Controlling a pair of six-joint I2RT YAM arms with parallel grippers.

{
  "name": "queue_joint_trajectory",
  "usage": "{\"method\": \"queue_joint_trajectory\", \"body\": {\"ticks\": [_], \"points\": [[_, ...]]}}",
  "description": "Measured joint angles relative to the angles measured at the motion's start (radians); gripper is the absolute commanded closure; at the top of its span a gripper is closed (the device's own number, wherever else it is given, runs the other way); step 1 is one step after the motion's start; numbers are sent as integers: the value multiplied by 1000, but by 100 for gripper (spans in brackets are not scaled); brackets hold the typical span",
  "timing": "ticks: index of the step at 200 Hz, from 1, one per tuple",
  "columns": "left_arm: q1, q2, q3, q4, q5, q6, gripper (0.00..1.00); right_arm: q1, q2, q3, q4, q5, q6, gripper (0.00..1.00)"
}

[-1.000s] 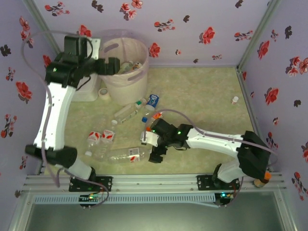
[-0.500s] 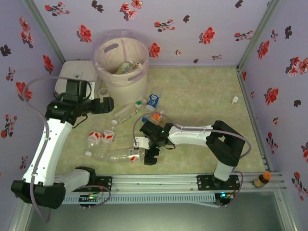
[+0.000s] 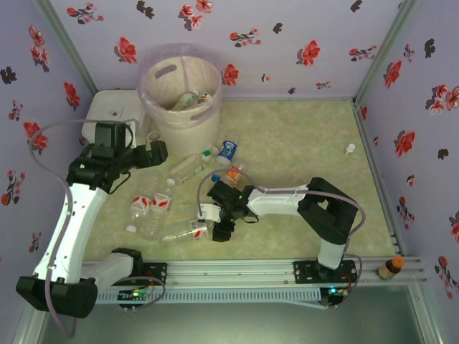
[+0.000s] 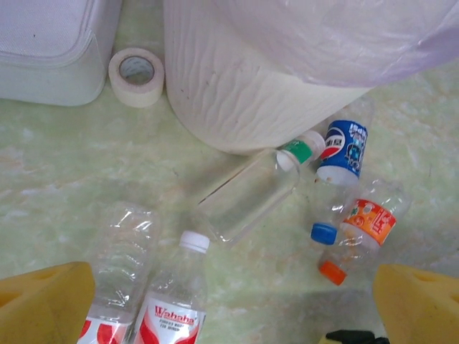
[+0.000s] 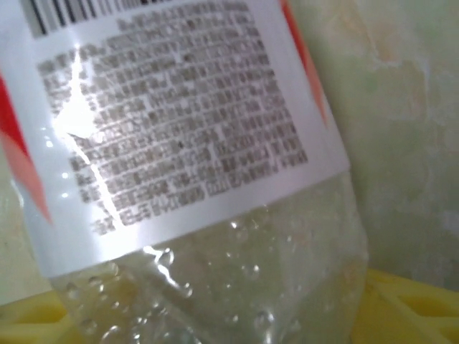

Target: Put the plastic bottles in the bin

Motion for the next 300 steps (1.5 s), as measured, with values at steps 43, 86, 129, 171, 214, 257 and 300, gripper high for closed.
{"method": "queue_joint_trajectory", "body": {"ticks": [43, 86, 129, 171, 214, 257, 300], "points": [[0, 0, 0, 57, 0, -41, 0, -16, -26, -41, 32, -11, 1, 49], [0, -21, -23, 101, 0, -51, 0, -41, -99, -87, -11, -24, 14, 57], [0, -37, -39, 123, 0, -51, 0, -77, -234, -98, -30, -52, 56, 67], [0, -37, -39, 134, -7, -51, 0, -111, -338, -129, -73, -70, 77, 73], [0, -66, -39, 140, 13, -84, 0, -198, -597, -203, -125, -40, 134, 86], [0, -233, -128, 285, 72, -219, 0, -238, -929, -287, -60, 88, 316, 100], [-87, -222, -263, 575, 206, -383, 0, -253, -1052, -322, 31, 241, 505, 100]]}}
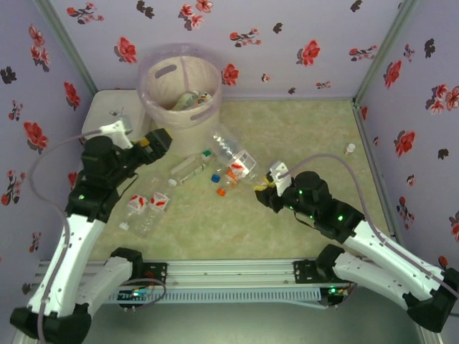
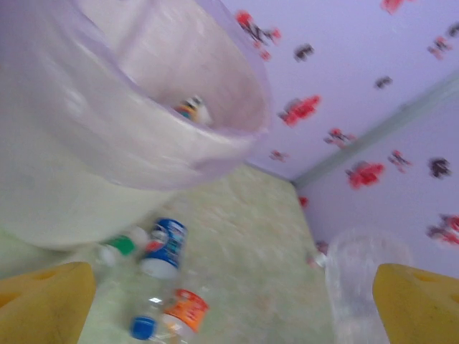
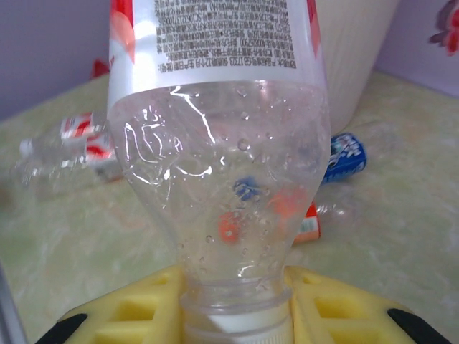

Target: Put the plastic bottles in the bin

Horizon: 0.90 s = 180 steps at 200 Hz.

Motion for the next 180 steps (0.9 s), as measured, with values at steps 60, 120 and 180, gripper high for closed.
{"method": "queue_joint_trajectory", "body": {"ticks": [60, 120, 180], "points": [[-352, 192, -77, 365, -39, -39, 0, 0, 65, -119, 301, 164, 156, 100], [-494, 446, -78, 596, -72, -54, 11, 0, 134, -165, 508, 172, 232, 100], [-497, 511, -20, 649, -82, -50, 19, 2, 199, -166, 579, 124, 270, 100]]}}
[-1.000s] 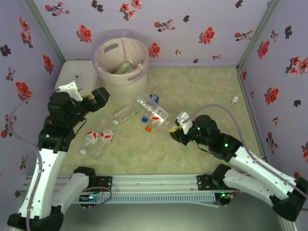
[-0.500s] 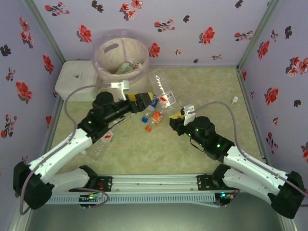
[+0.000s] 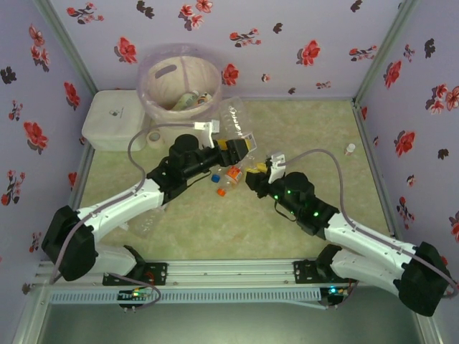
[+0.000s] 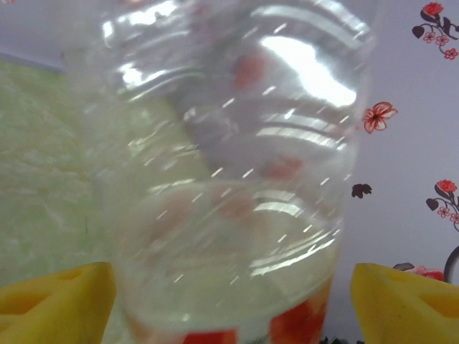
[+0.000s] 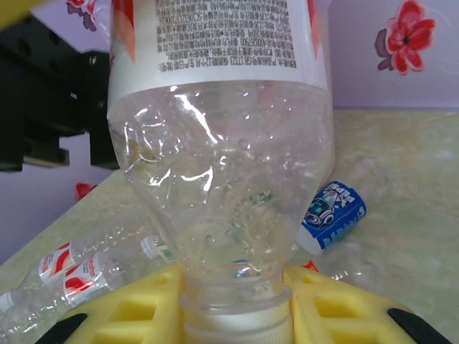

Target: Put the plastic bottles in the bin

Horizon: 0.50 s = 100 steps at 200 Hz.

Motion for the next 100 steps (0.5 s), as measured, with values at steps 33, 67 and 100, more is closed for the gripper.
{"method": "queue_joint_trajectory", "body": {"ticks": [33, 67, 100], "points": [[1, 11, 14, -8, -17, 12, 33, 2, 19, -3, 31, -14, 24, 100], [1, 12, 27, -36, -28, 27, 45, 4, 19, -9, 43, -16, 38, 100], [0, 12, 39, -76, -35, 39, 47, 4, 30, -9, 39, -25, 39, 91]]}}
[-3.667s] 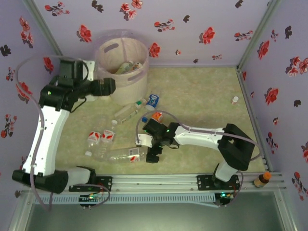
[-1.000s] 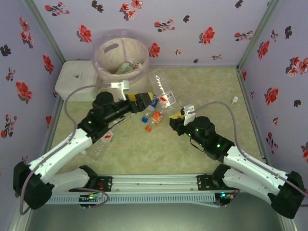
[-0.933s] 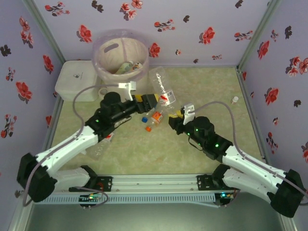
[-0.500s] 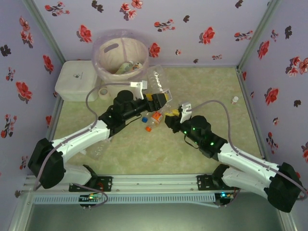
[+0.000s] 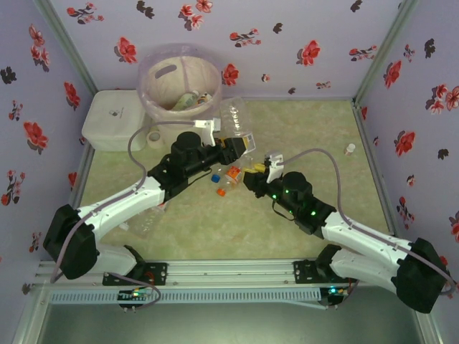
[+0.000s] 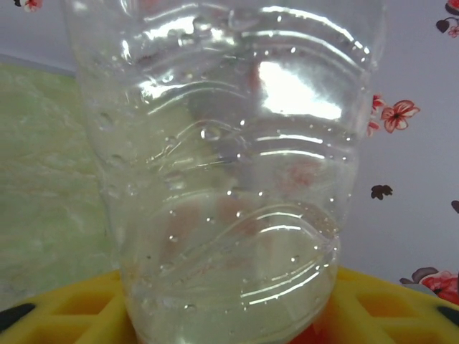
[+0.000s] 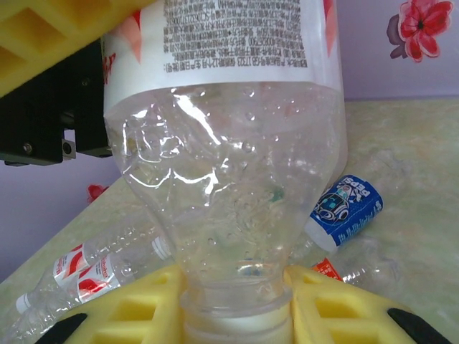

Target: Put the plastic bottles in the bin

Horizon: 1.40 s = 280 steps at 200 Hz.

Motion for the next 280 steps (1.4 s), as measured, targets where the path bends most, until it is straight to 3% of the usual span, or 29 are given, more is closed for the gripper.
{"method": "queue_joint_trajectory", "body": {"ticks": [8, 25, 30, 73, 105, 158, 210, 260, 280], "points": [[0, 0, 10, -21, 0, 8, 47, 0, 0, 0, -3, -3, 0, 69], [0, 0, 54, -93, -4, 51, 49, 0, 0, 3, -8, -6, -5, 10], [0, 0, 74, -122, -11, 69, 49, 2, 0, 3, -14, -7, -5, 1], [56, 0, 378, -433, -96, 285, 51, 7, -27, 3, -107, 37, -28, 1], [167, 0, 591, -629, -146, 431, 75, 7, -61, 2, -163, 72, -29, 1], [360, 120, 808, -790, -192, 595, 100, 7, -87, -68, -172, 89, 23, 1], [438, 416, 1064, -950, -192, 699, 100, 7, -134, -73, -193, 98, 30, 2], [461, 720, 1447, -1225, -177, 806, 100, 7, -193, -91, -268, 129, 11, 8], [461, 781, 1504, -1307, -167, 820, 100, 7, -199, -91, -295, 145, -7, 9]]}}
